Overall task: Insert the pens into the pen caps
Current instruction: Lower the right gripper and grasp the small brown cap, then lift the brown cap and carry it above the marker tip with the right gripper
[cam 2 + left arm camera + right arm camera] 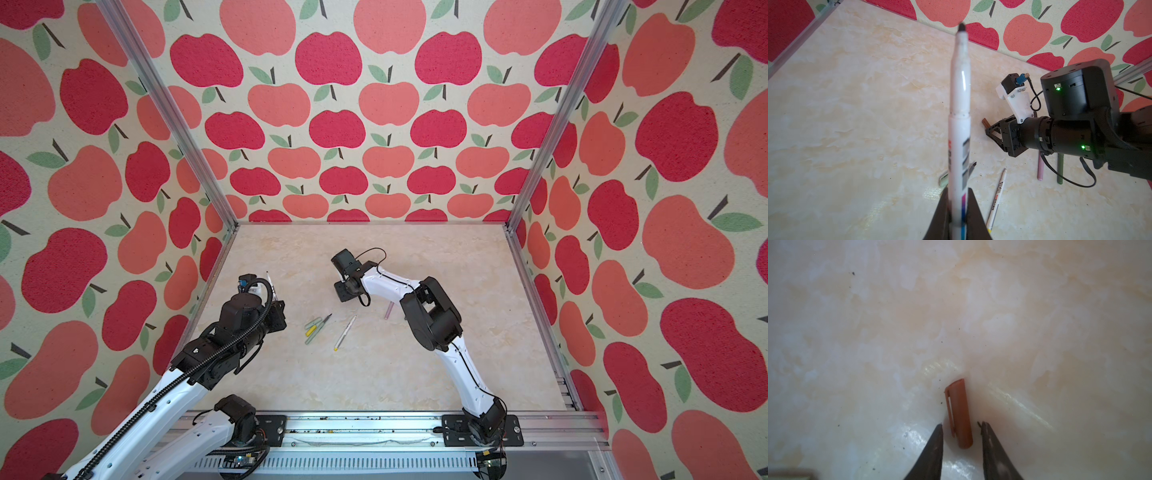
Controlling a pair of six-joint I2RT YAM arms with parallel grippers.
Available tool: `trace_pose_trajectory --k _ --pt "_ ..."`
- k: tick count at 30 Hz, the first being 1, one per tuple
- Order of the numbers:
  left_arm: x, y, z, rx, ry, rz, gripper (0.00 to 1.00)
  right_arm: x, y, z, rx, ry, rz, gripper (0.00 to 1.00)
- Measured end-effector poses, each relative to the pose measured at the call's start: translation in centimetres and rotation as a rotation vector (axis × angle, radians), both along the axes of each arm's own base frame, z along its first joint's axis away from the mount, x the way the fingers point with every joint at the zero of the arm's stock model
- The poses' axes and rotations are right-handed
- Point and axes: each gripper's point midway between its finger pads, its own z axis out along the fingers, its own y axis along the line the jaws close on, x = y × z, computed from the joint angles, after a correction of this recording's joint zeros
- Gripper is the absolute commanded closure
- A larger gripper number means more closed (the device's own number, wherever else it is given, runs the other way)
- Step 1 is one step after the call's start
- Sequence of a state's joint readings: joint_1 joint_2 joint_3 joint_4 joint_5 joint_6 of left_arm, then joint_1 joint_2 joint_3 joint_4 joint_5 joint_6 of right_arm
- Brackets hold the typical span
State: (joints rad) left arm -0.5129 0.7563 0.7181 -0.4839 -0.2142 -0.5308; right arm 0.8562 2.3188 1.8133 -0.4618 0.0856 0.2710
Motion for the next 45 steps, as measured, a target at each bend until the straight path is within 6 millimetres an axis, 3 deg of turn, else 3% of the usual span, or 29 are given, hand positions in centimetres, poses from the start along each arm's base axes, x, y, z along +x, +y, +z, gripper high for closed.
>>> trace_pose_trajectory --k 6,11,16,25,34,45 --pt "0.4 -2.4 -0.9 0.011 0.023 -0.095 1.0 -0.1 -0.3 0.1 -0.001 0.014 -0.004 0.55" --pt "0.6 -3.2 -1.0 0.007 0.023 -0.119 1.0 -0.2 -0.8 0.4 -0.016 0.046 -0.001 0.57" --pt "0.7 -3.4 -1.0 0.004 0.024 -0.125 1.0 0.1 -0.1 0.4 -0.015 0.06 0.04 0.6" --pt "0.8 -3.4 -0.7 0.003 0.02 -0.126 1.0 0.6 1.3 0.2 -0.01 0.065 0.106 0.72" --pt "0.9 -3.6 -0.9 0.013 0.024 -0.132 1.0 0.6 2.0 0.2 0.007 0.066 0.138 0.95" --pt "1.1 -4.1 -1.8 0.033 0.049 -0.146 1.0 -0.4 1.7 0.3 0.037 0.089 0.135 0.98"
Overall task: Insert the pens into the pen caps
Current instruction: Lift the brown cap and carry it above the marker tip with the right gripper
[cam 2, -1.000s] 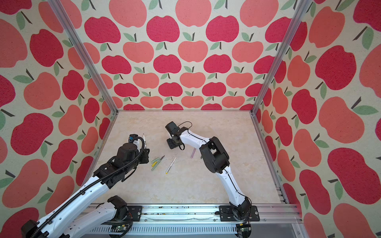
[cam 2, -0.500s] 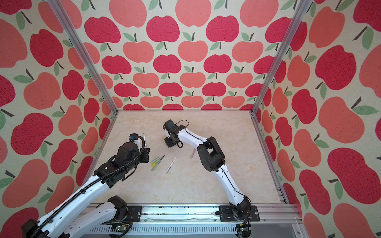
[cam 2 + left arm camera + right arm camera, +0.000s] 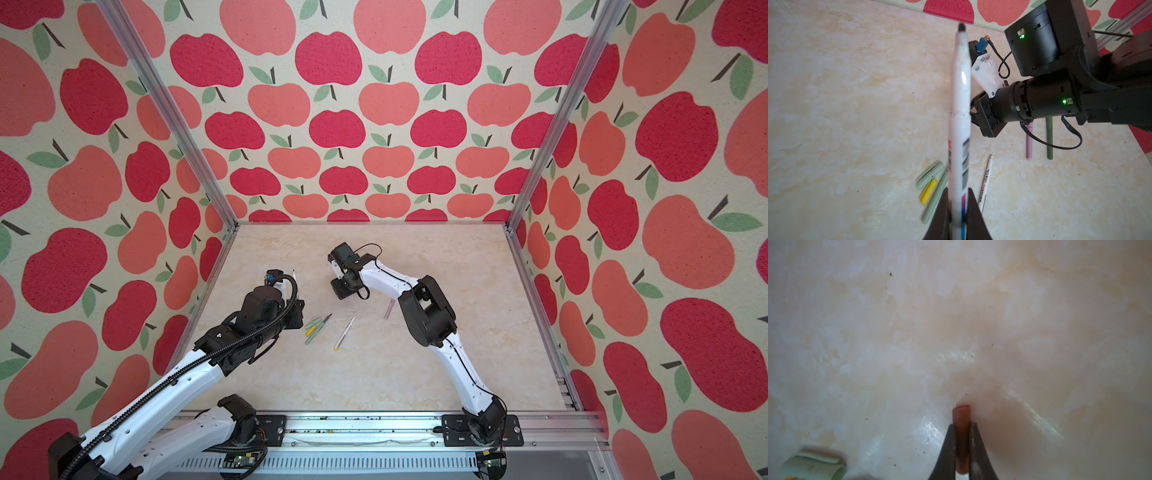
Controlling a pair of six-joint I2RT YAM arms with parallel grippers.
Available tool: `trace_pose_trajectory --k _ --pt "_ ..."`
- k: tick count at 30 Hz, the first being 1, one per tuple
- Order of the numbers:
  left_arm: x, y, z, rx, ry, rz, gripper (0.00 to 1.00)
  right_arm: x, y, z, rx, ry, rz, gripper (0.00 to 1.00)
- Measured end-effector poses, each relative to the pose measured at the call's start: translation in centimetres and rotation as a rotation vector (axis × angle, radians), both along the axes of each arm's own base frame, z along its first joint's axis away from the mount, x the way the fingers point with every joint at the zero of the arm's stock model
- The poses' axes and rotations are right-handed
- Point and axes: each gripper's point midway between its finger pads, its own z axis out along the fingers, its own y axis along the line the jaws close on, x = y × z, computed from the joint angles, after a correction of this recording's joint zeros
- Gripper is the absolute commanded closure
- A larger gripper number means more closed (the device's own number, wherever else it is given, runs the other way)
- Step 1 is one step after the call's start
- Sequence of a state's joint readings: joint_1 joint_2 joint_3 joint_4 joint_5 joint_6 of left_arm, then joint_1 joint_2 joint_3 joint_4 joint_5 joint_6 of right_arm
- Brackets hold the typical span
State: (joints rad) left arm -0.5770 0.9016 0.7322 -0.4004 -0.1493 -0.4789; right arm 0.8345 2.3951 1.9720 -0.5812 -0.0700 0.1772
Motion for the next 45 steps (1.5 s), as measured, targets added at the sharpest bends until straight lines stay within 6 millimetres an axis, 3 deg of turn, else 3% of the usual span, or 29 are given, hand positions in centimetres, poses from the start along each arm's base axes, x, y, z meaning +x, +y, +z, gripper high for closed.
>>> trace_pose_trajectory --k 7,11,19,24,28,32,36,45 --pt "0.2 -1.0 -0.1 0.011 0.003 -0.03 1.0 -0.9 -1.5 0.3 0.014 0.054 -0.048 0.98" --pt "0.3 -2.0 -0.2 0.014 0.0 -0.07 1.0 -0.2 -3.1 2.0 0.069 0.08 -0.118 0.98" --pt "0.1 -6.2 -1.3 -0.029 0.025 -0.206 1.0 2.6 -7.0 10.3 0.31 0.045 -0.295 0.98" --pt "-0.4 -10.2 -2.3 -0.072 0.042 -0.327 1.0 2.6 -8.8 14.2 0.458 0.046 -0.359 0.98" --pt "-1.0 -12.6 -3.2 -0.098 0.07 -0.407 1.0 2.0 -8.8 16.5 0.555 0.061 -0.364 0.98" --pt "-1.0 -14.0 -2.7 -0.128 0.062 -0.445 1.0 1.1 -8.5 17.8 0.626 0.086 -0.349 0.98" --pt "-0.6 -14.7 -1.9 -0.148 0.045 -0.458 1.0 0.3 -8.3 18.7 0.681 0.112 -0.338 0.98" --pt "-0.4 -14.9 -2.6 -0.141 0.064 -0.455 1.0 -0.8 -8.3 20.6 0.773 0.143 -0.316 0.99"
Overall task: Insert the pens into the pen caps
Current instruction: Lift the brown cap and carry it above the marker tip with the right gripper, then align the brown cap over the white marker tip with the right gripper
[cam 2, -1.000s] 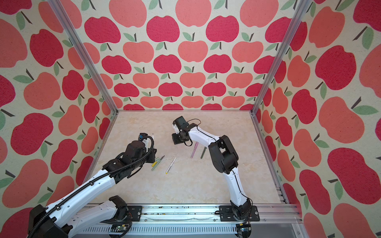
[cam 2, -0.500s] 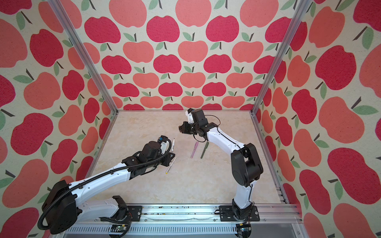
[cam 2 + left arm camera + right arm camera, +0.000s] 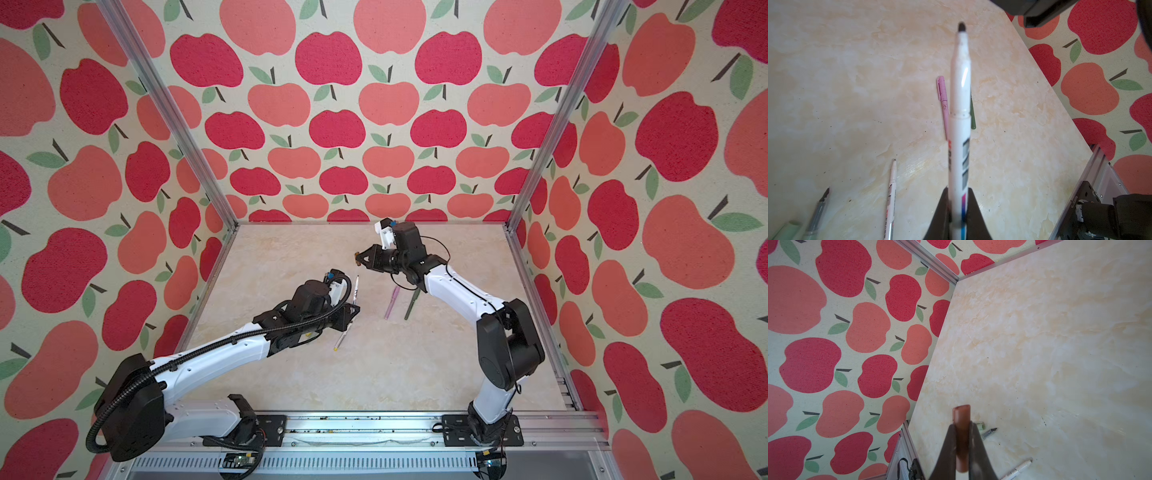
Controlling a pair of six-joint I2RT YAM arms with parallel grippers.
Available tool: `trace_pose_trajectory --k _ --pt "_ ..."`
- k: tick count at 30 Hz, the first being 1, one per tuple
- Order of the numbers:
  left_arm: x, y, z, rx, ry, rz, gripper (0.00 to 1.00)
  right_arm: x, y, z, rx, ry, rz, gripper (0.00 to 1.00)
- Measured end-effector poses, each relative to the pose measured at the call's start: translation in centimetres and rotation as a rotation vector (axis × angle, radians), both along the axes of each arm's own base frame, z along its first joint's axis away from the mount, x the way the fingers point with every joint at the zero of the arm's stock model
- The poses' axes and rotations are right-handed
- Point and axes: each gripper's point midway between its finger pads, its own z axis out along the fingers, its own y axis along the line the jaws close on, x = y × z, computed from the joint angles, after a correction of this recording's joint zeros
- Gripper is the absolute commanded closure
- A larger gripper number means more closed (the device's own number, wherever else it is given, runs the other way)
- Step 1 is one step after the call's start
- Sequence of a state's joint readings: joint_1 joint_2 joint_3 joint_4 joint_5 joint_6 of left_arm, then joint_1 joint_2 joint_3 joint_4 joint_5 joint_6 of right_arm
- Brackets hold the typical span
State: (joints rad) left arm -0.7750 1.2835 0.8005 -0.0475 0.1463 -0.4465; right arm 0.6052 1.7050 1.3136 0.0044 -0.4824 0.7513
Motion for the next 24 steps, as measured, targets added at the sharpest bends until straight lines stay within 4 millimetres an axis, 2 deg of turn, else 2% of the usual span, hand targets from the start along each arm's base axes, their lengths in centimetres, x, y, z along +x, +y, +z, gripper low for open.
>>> trace_pose_trajectory --k 14,24 --pt "0.6 0.3 0.5 -0.01 -0.003 0.025 1.0 -1.1 0.1 0.5 0.069 0.032 0.03 0.99" --pt "1.1 0.7 0.5 -0.02 0.01 0.055 1.0 -1.8 -0.1 1.6 0.098 0.021 0.043 0.99"
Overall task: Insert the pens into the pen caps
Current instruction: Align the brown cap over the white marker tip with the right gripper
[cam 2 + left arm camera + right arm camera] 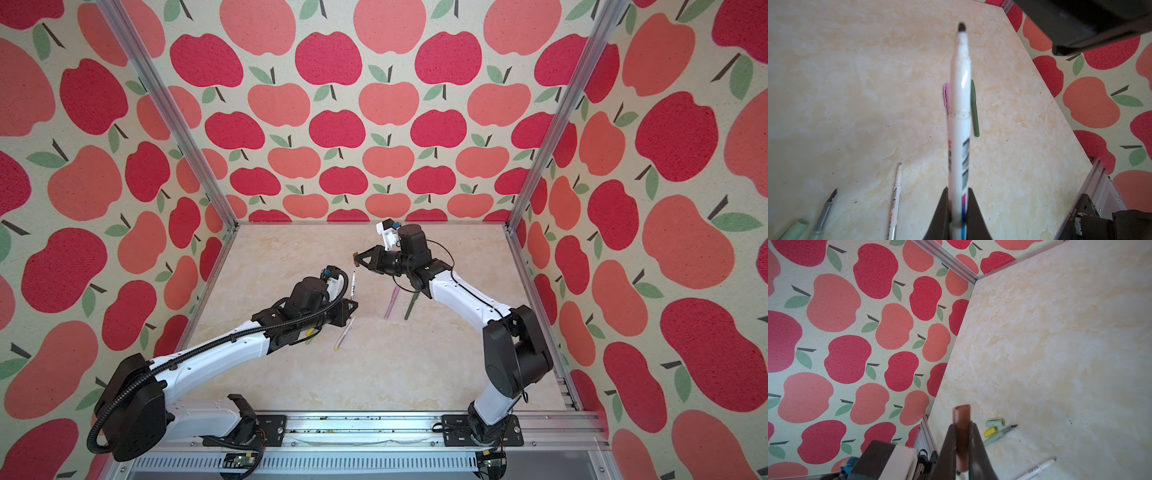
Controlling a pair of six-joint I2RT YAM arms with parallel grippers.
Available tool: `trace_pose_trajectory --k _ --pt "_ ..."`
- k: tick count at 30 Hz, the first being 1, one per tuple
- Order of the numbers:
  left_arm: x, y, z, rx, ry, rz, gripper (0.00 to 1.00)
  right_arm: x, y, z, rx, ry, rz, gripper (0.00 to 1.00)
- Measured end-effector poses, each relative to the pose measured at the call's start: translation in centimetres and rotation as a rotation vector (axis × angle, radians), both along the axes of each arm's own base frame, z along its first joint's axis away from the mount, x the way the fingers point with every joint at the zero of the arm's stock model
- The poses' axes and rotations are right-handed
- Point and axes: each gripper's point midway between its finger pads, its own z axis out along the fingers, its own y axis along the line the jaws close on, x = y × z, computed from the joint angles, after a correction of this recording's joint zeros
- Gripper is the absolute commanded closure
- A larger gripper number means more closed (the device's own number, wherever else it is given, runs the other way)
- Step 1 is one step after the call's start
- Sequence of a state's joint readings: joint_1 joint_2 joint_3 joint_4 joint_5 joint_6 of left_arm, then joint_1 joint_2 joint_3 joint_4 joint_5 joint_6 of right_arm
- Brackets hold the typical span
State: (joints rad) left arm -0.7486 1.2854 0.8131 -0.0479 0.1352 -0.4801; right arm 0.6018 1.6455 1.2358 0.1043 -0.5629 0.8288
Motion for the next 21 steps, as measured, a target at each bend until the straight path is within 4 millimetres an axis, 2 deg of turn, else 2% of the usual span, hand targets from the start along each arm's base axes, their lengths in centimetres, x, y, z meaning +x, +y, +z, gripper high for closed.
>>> trace_pose_trajectory --k 21 --pt "0.91 -0.23 0.65 -0.006 -0.007 0.011 1.0 -0.33 0.17 0.25 0.021 0.01 0.017 0.99"
